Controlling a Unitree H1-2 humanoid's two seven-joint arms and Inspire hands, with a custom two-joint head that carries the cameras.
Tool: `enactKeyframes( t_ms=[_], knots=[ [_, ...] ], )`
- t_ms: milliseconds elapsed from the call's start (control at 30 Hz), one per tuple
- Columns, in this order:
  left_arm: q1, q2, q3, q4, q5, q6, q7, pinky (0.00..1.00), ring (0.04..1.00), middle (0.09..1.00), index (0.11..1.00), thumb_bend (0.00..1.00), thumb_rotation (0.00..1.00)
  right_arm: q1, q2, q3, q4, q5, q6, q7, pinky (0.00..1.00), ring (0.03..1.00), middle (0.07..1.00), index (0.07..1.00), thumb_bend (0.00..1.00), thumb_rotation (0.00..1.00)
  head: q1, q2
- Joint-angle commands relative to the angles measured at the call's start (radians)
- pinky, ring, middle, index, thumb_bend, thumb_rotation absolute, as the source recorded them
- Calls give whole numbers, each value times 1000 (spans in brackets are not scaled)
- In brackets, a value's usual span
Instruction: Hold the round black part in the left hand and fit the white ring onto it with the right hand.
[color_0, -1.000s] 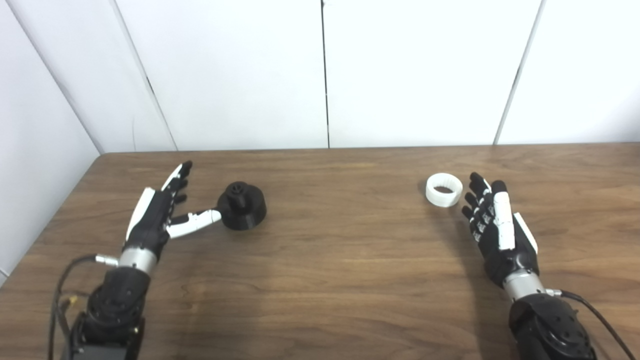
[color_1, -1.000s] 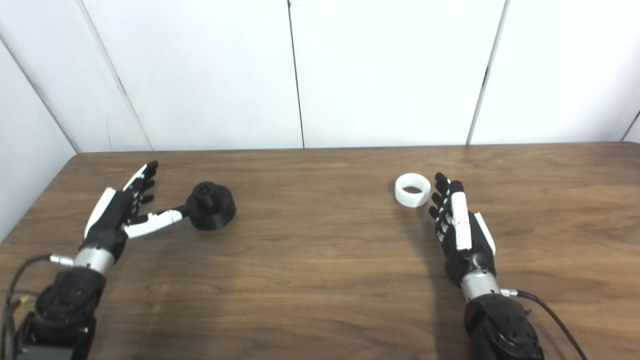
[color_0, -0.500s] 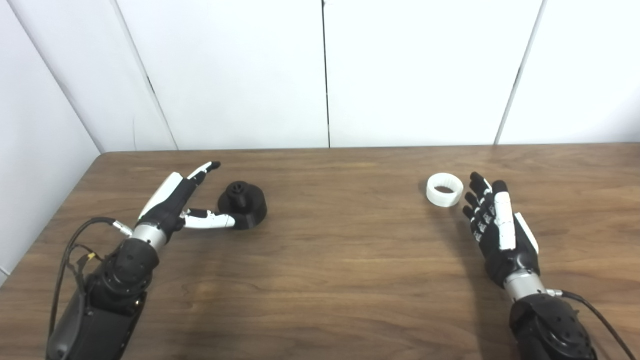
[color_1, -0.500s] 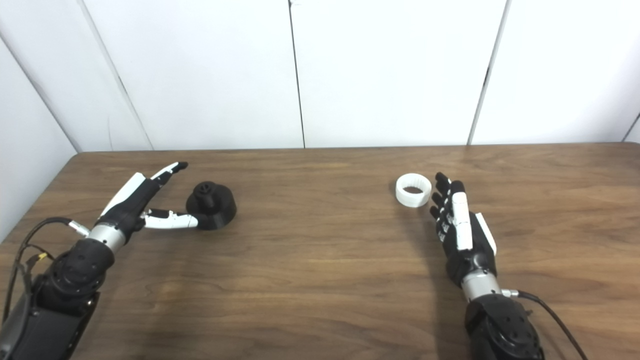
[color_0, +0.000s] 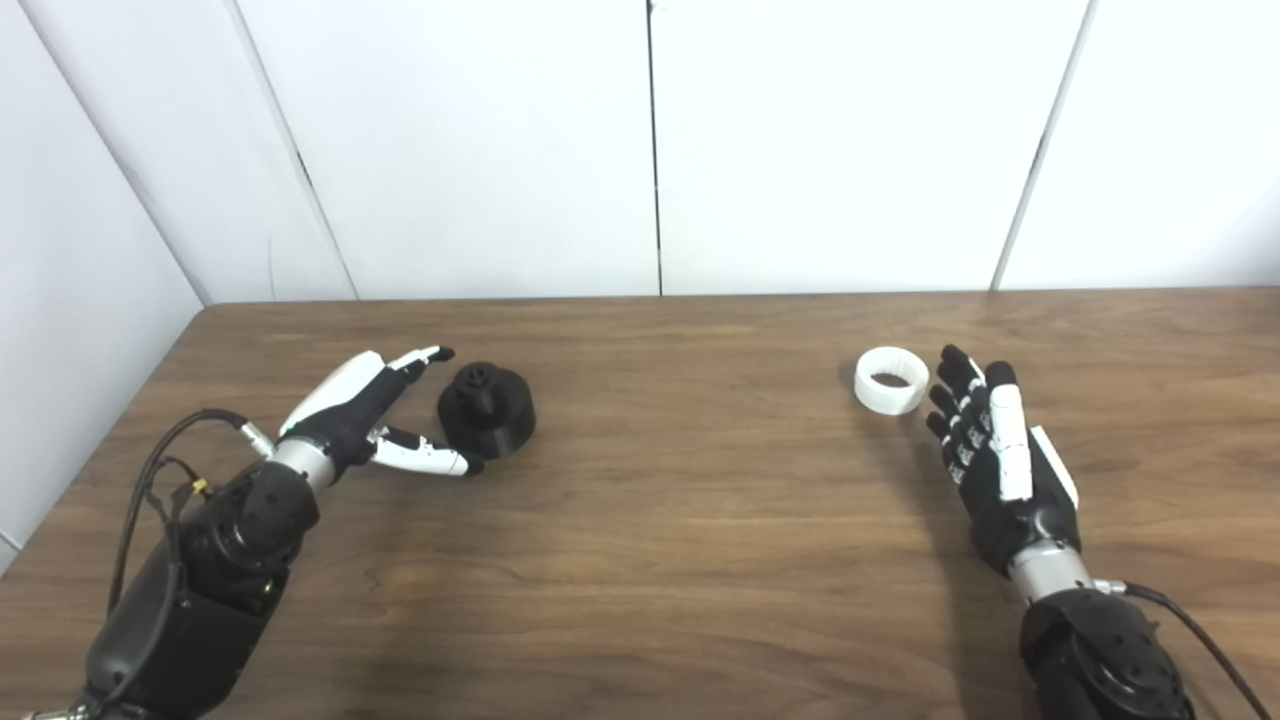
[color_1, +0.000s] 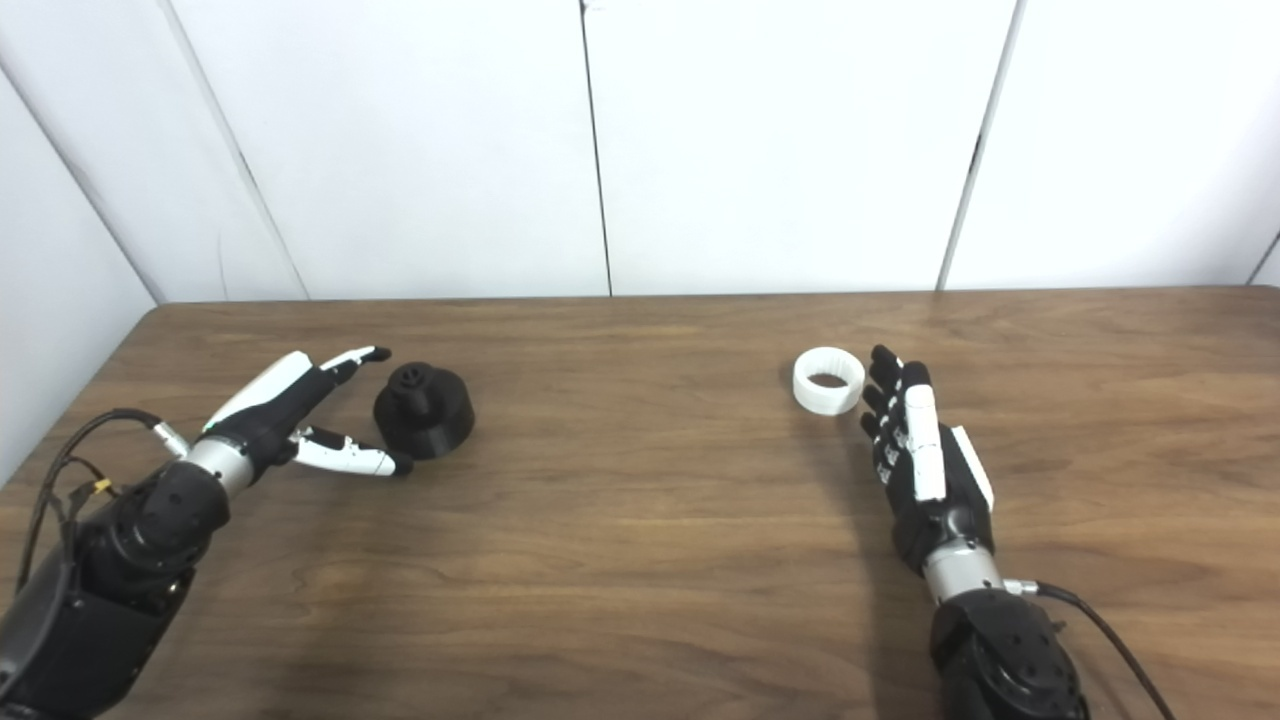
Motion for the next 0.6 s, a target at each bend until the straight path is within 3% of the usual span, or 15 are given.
enactKeyframes(
  t_ms=[0,567],
  knots=[
    [-51,30,16,3,15,-14,9,994,1000,1000,932,1000,271,-32,-2,-2,-37,4,-34,3,1000,987,985,952,600,1000,1,1],
    [-89,20,2,123,42,-77,35,987,1000,1000,932,1000,309,-29,-11,5,-28,-1,-42,10,1000,980,975,951,598,1000,1,-5]
  ],
)
